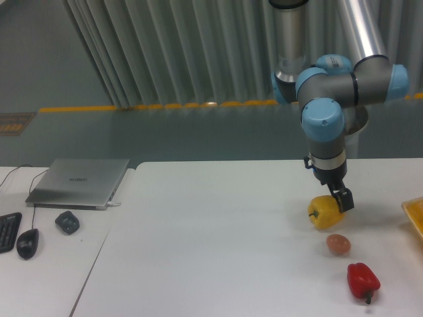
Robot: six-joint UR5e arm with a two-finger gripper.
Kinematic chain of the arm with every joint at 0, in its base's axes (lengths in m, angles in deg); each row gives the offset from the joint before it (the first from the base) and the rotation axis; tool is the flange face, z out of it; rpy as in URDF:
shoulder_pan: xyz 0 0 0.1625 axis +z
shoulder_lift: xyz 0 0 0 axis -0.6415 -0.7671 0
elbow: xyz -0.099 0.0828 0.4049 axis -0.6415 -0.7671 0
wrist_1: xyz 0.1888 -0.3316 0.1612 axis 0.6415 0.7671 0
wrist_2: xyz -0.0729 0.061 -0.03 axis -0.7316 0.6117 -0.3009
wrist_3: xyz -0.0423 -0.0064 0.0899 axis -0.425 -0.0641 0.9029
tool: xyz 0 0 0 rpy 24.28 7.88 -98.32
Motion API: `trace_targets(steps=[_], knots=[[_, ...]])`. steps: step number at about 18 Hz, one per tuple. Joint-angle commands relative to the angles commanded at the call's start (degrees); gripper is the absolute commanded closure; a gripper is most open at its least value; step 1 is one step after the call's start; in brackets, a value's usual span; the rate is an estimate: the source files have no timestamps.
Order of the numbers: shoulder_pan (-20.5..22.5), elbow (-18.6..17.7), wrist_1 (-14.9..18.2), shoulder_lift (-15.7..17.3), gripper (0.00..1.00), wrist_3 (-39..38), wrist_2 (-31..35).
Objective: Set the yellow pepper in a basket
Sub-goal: 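Close the gripper around the yellow pepper's top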
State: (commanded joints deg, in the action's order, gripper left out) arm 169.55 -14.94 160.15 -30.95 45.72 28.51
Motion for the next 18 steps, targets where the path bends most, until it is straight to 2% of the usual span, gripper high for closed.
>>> trace_targets(steps=[15, 18], knots=[[-2.4, 1.0, -0.3, -4.0, 0.00, -1.5, 1.3], [-3.0, 0.7, -0.2, -4.0, 0.00, -1.6, 2.0]])
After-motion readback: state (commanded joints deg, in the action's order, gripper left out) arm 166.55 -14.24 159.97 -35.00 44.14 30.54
